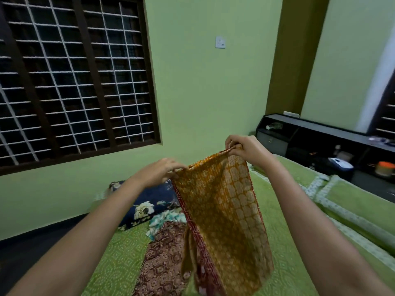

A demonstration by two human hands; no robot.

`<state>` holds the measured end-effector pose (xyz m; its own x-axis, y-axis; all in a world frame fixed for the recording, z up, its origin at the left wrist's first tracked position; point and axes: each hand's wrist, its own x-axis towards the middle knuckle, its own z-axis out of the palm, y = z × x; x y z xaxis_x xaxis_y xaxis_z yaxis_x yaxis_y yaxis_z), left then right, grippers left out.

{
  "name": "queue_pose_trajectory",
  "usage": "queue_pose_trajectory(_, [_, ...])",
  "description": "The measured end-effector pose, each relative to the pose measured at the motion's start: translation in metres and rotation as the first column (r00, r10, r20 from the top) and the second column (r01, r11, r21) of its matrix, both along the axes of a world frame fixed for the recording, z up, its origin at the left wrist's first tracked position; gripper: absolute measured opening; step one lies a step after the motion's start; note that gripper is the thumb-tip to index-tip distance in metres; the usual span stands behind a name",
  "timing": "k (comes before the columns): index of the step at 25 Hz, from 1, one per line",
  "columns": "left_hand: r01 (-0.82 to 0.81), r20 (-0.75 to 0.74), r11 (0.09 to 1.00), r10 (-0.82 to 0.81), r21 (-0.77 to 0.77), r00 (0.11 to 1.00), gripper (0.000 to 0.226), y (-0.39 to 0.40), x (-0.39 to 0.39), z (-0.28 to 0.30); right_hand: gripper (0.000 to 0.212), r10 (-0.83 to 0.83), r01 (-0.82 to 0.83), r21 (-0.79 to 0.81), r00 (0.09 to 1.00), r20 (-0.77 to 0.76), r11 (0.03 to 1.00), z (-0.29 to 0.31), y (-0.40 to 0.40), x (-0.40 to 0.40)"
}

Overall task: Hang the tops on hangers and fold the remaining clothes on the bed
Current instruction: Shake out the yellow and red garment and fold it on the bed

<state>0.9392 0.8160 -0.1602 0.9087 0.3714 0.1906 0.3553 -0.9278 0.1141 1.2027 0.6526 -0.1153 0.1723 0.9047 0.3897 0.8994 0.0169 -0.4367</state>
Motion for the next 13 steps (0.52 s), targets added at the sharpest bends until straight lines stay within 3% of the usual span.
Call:
queue_pose_trajectory(5, [0.071, -0.102, 0.997, -0.074, -0.033, 0.992, 0.027, -0.01, 0.051, -0.013, 0.019, -0.097, 0.098, -0.05, 0.995, 0.015, 0.994, -0.017, -0.049, 0.025])
queue_pose_trajectory(13, [0.107, 0.084, 0.979, -0.094, -0.173, 0.992, 0.015, -0.053, 0.12, 0.0, 0.025, -0.13, 0.117, -0.157, 0.988, -0.078, 0.981, -0.021, -0.132, 0.074])
